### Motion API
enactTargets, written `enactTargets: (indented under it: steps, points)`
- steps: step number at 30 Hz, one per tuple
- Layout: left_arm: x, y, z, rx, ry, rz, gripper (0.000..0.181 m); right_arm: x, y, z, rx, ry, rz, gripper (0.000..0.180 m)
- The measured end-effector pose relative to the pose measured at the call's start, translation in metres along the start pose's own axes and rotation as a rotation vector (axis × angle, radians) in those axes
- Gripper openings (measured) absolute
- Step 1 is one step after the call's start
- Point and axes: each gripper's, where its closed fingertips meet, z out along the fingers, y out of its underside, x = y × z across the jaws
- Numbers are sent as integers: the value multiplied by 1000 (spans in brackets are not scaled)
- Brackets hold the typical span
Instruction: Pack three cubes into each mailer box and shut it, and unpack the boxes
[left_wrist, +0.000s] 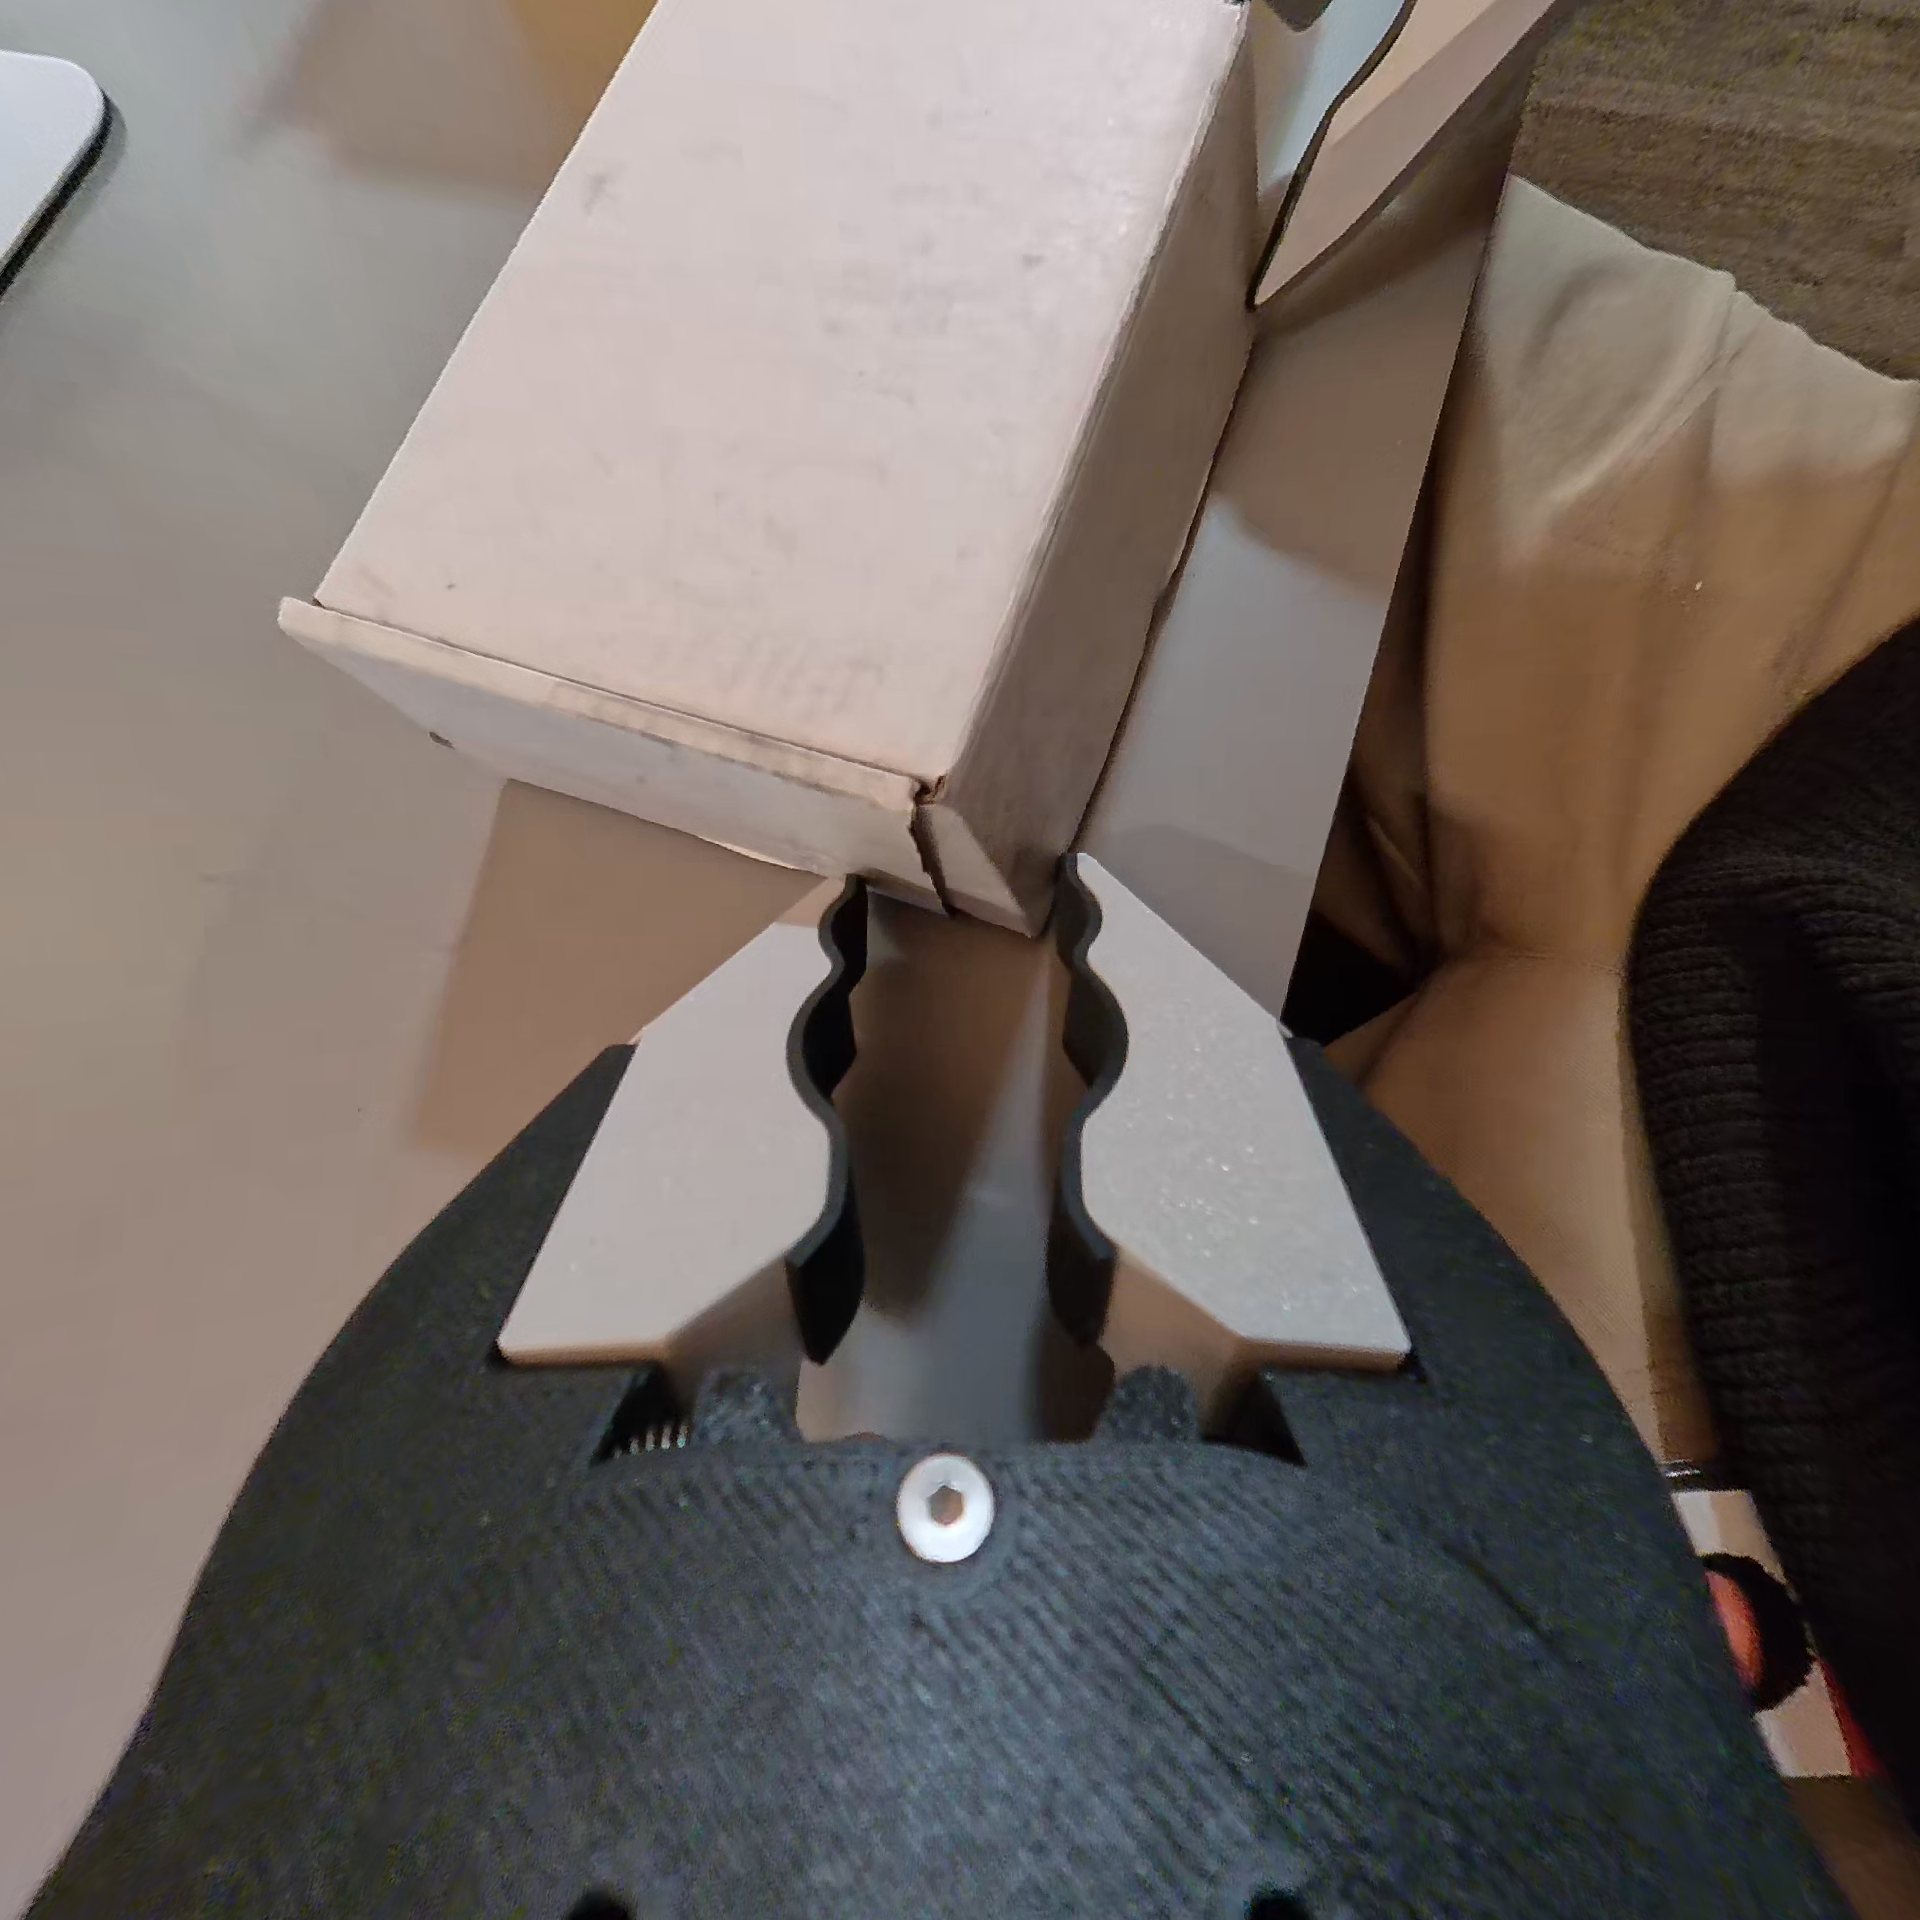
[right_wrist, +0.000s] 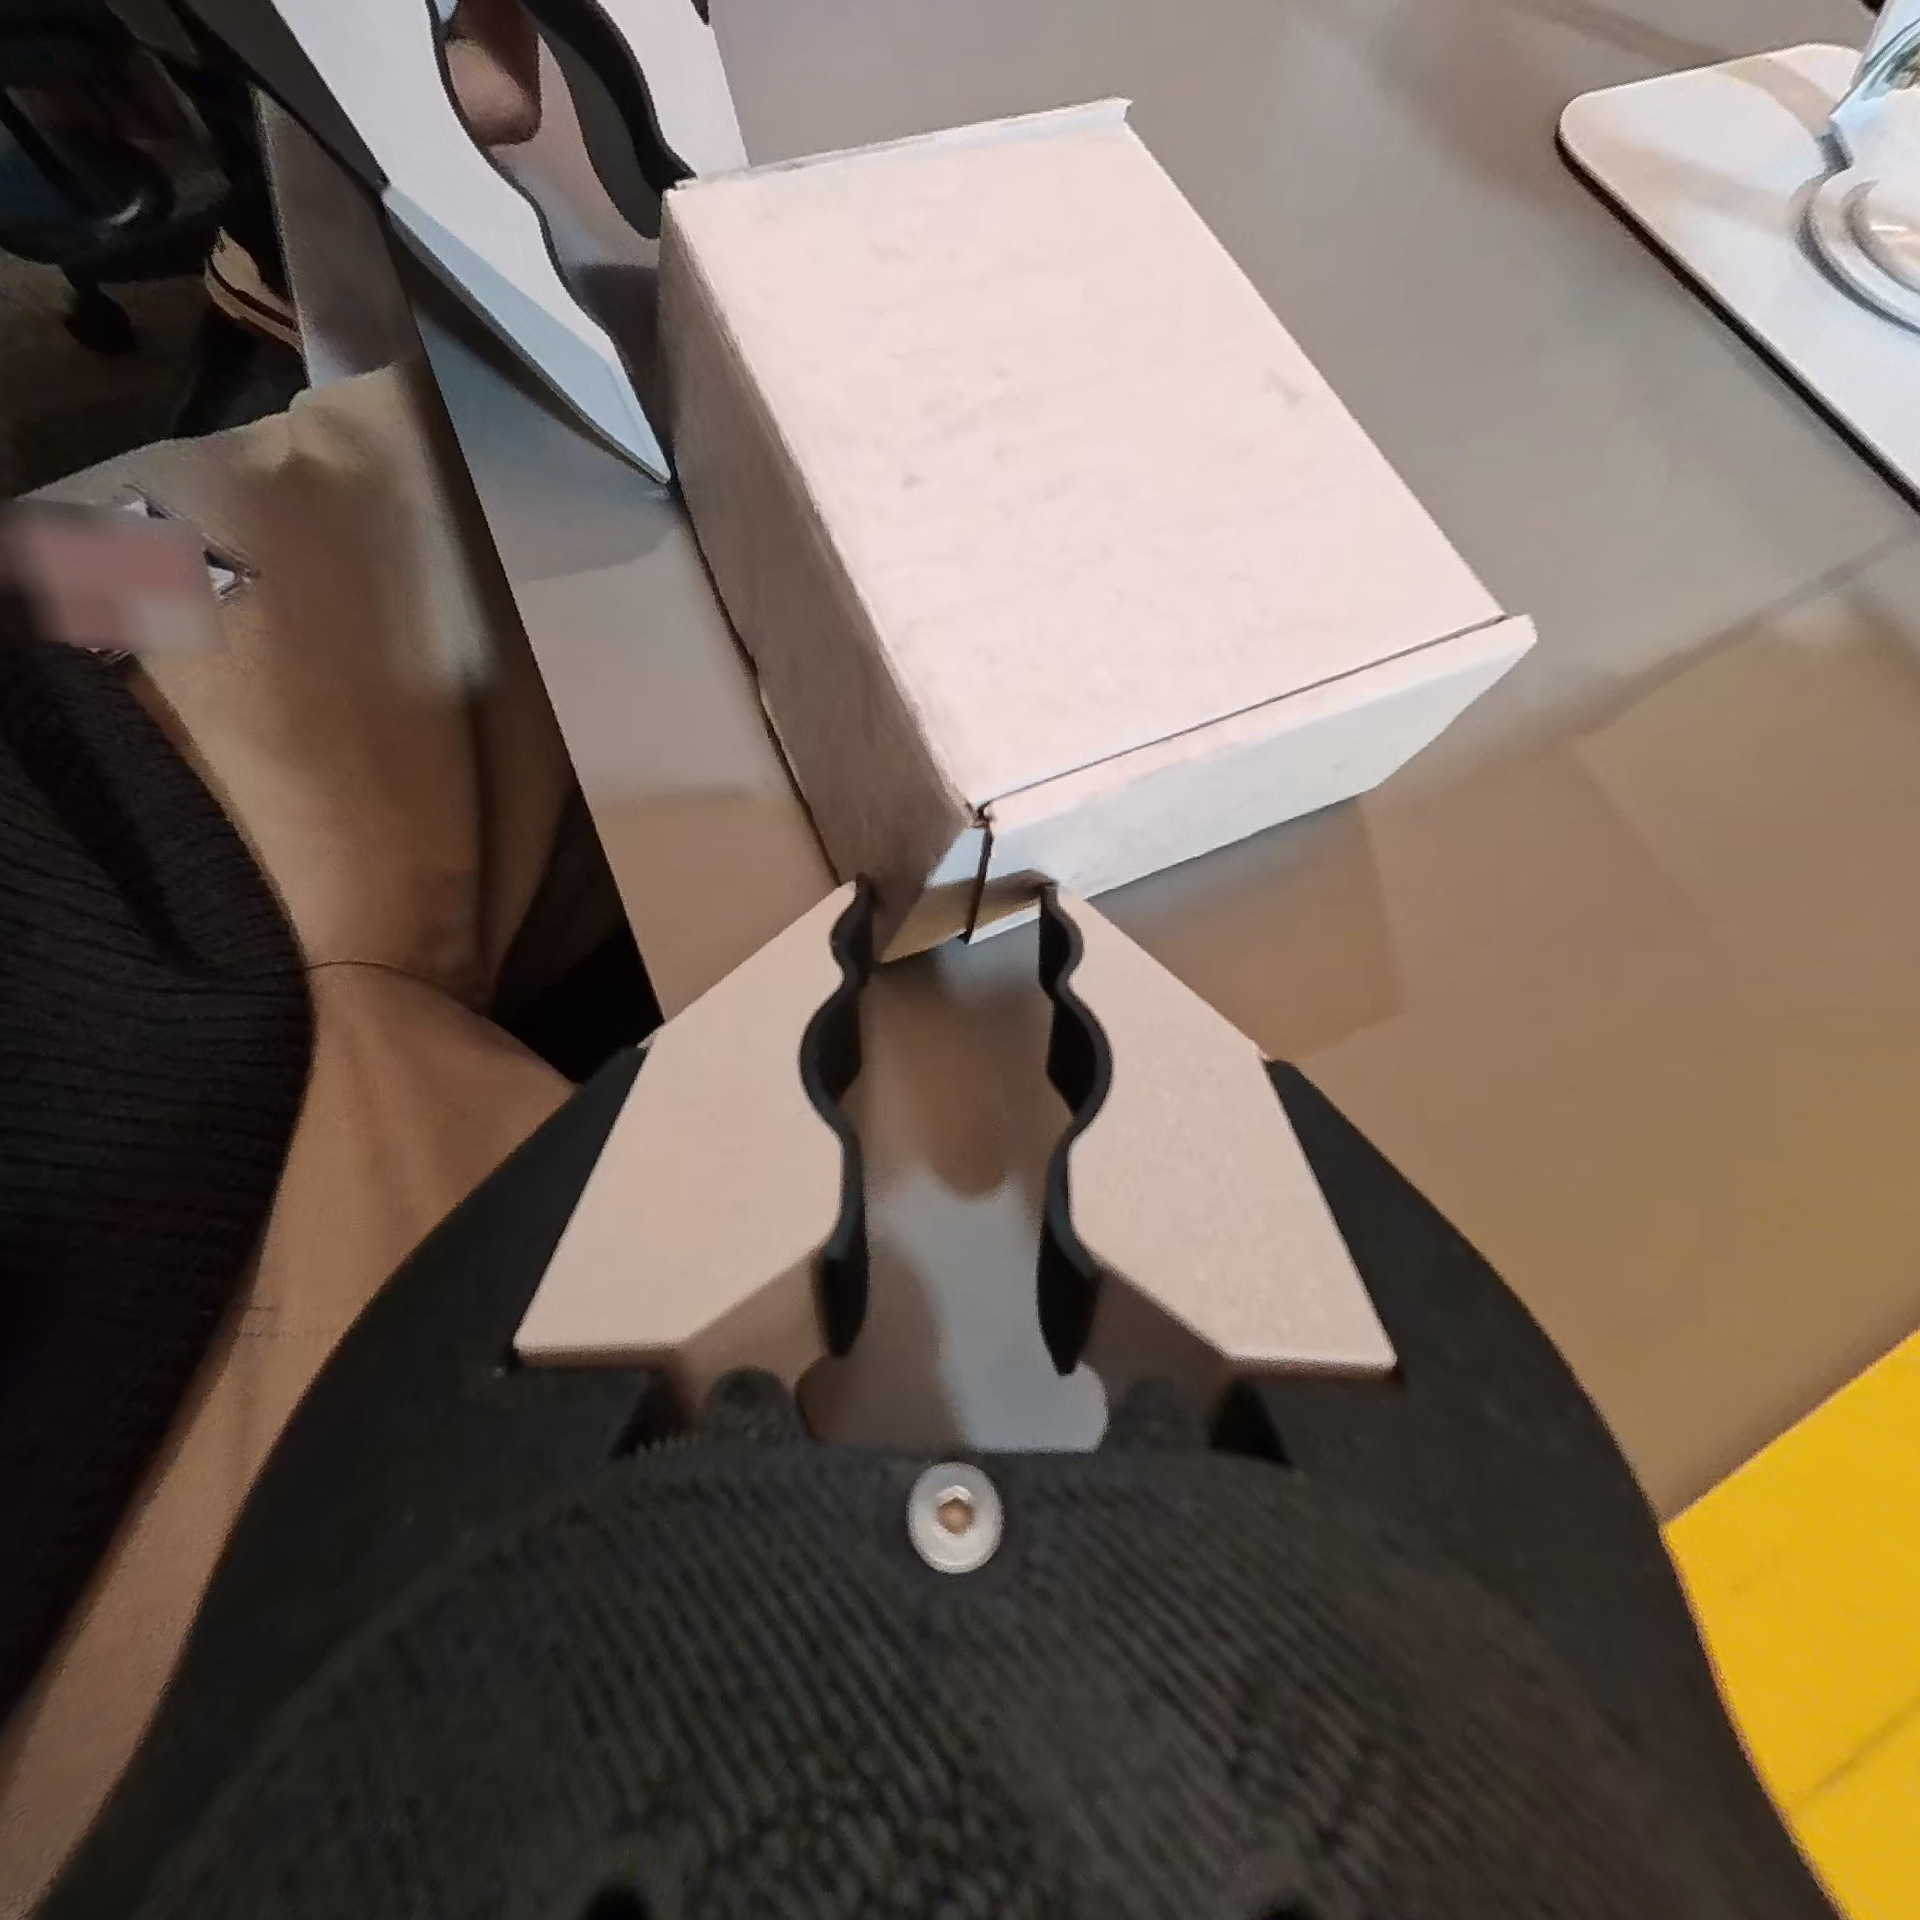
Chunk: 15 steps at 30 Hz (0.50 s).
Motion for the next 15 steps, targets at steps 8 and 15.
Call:
enactTargets:
  steps: [8, 15]
  points:
    - [3, 1, -2, 2, 41, -40, 36, -7, 7, 4, -26, -66, 29, 50]
    - [5, 5, -1, -18, 66, -56, 33, -4, 9, 6, -33, -54, 30, 34]
